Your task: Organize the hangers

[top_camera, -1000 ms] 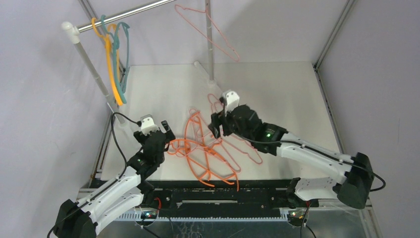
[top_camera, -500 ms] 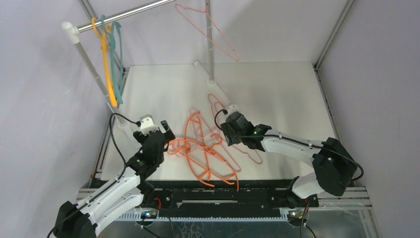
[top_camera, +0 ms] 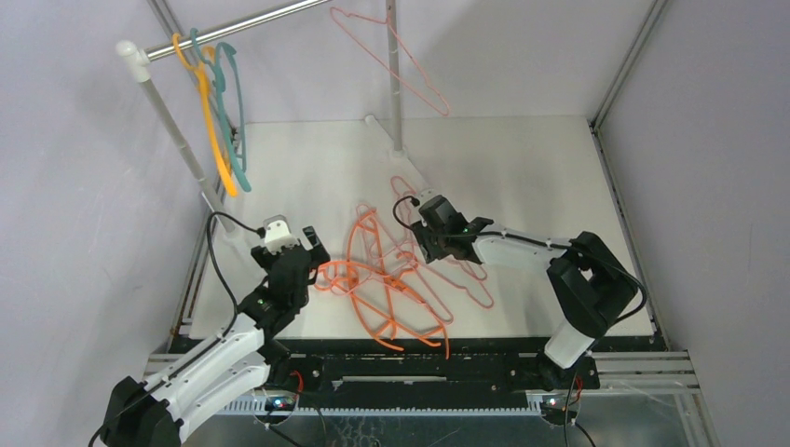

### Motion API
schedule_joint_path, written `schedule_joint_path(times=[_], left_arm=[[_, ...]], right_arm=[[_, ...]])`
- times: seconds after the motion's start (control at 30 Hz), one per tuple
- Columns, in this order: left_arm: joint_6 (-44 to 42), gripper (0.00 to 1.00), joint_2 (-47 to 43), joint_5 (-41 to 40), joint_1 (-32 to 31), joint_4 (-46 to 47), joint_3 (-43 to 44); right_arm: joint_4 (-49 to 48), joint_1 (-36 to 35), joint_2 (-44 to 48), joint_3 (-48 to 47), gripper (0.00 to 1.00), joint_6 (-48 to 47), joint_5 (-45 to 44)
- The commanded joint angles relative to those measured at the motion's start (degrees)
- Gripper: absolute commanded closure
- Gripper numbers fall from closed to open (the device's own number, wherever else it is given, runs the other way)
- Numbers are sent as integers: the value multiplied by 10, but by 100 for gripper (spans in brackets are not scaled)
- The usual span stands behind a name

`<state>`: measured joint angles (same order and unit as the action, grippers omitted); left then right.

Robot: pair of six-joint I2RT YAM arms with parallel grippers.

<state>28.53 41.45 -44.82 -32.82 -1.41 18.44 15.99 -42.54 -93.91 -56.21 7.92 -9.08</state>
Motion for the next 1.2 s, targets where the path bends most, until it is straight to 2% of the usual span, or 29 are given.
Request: schedule_joint_path(times=[0.0, 0.47, 0.63, 0.73, 0.93, 1.17], left_arm=[[4, 0, 1, -1, 2, 15, 13], [4, 1, 11, -3, 3, 17, 13], [4, 1, 15, -4, 2, 18, 13], [4, 1, 16, -6, 2, 18, 14], [4, 1, 17, -6, 3, 18, 14], [4, 1, 13, -8, 2, 16, 14]], right_arm=[[-26, 18, -19, -30, 44, -24, 27], [-26, 49, -81, -42, 47, -40, 84], [-23, 49, -94, -40, 58, -34, 105], [-25, 49, -93, -36, 68, -31, 120], [-22, 49, -69, -34, 100, -34, 156], [3, 43, -8, -34, 100, -40, 196]])
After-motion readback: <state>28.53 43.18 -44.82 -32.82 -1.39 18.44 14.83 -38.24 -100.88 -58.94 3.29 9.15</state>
